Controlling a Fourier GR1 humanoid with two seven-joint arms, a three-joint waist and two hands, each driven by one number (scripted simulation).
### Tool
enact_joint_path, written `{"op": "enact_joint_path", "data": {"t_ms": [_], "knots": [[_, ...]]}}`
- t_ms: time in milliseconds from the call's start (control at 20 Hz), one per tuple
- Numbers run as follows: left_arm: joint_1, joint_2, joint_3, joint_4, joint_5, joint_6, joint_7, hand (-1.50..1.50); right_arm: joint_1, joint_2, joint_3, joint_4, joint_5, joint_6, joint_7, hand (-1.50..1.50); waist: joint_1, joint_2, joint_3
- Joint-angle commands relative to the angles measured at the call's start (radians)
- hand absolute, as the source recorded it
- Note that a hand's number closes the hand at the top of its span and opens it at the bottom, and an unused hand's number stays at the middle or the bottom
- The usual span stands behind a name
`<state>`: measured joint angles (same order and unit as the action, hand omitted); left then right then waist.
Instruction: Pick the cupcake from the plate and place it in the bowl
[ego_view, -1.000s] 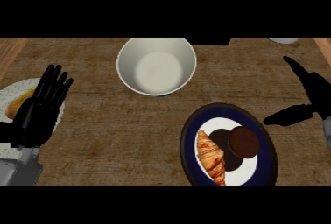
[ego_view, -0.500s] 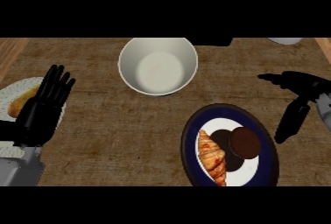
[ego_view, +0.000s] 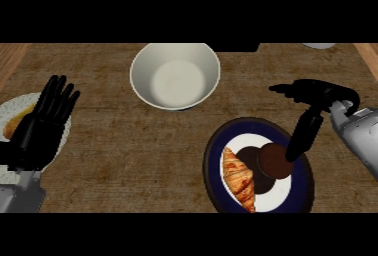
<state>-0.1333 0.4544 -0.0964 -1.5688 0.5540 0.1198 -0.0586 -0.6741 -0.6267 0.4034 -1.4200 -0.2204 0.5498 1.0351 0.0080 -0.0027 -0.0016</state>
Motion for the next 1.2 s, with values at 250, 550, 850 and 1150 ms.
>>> {"op": "enact_joint_path", "data": {"t_ms": [250, 550, 850, 1150], "knots": [[0.0, -0.011, 0.034, -0.002, -0.021, -0.015, 0.029, 0.0, 0.14, -0.015, 0.024, -0.188, 0.013, -0.027, 0.183, -1.5, -0.02, -0.002, 0.001], [-0.019, -0.073, 0.024, 0.004, -0.079, 0.007, 0.023, 0.0, 0.186, 0.044, 0.026, -0.191, 0.226, -0.081, 0.044, -1.5, -0.008, 0.002, 0.002], [-0.038, -0.066, 0.072, -0.024, -0.075, -0.024, 0.098, 0.0, 0.254, 0.071, -0.02, -0.244, 0.299, -0.039, 0.022, -1.5, -0.008, 0.002, 0.002], [0.007, -0.146, 0.049, -0.009, -0.157, -0.015, 0.028, 0.0, 0.33, 0.113, -0.024, -0.239, 0.376, -0.002, -0.025, -1.5, -0.01, 0.002, 0.001]]}}
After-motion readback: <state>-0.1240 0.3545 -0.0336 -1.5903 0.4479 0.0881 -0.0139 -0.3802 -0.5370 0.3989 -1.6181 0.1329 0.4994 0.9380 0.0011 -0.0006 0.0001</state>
